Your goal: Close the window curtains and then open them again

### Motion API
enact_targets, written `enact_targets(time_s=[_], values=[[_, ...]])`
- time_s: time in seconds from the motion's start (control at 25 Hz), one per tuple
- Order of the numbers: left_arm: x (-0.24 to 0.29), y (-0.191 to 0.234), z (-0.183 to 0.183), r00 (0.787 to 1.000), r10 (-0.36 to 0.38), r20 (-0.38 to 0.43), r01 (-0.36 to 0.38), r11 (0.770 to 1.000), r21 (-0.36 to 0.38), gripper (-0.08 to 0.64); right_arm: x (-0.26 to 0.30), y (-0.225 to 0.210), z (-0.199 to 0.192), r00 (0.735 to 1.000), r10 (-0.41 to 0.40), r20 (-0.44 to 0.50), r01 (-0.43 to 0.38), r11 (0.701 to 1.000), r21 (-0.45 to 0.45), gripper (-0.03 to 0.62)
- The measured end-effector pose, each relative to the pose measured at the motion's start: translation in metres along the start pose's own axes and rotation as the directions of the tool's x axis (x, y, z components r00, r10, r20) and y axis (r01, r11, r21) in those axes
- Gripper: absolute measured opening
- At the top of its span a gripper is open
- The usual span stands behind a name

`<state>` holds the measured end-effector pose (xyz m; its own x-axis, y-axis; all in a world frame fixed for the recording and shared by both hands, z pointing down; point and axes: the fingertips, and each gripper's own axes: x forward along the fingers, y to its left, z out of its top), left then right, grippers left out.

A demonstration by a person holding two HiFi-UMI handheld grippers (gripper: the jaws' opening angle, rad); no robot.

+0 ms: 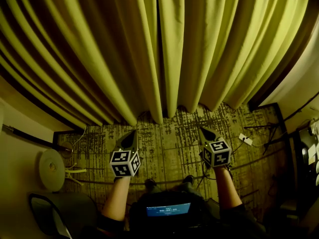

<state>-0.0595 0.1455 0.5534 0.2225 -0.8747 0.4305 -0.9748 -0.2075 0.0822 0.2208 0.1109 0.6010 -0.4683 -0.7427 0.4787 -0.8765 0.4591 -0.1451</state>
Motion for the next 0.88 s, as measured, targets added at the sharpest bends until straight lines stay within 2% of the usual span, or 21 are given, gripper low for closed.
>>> enact_targets(time_s=[0.56, 0.88], values=[[0.028, -0.039, -0.001, 1.000, -0.005, -0.020, 0.006, 1.000, 0.015, 0.000, -0.004, -0.038, -0.007, 1.000, 0.025, -0.010, -0.025, 1.000, 0.006, 0.015], [0.036, -0.060, 0.000, 0.999, 0.038, -0.030, -0.037, 0.999, 0.023, 0.000, 0.005, -0.062, -0.002, 0.996, 0.085, -0.005, -0.085, 0.996, -0.017, 0.015]])
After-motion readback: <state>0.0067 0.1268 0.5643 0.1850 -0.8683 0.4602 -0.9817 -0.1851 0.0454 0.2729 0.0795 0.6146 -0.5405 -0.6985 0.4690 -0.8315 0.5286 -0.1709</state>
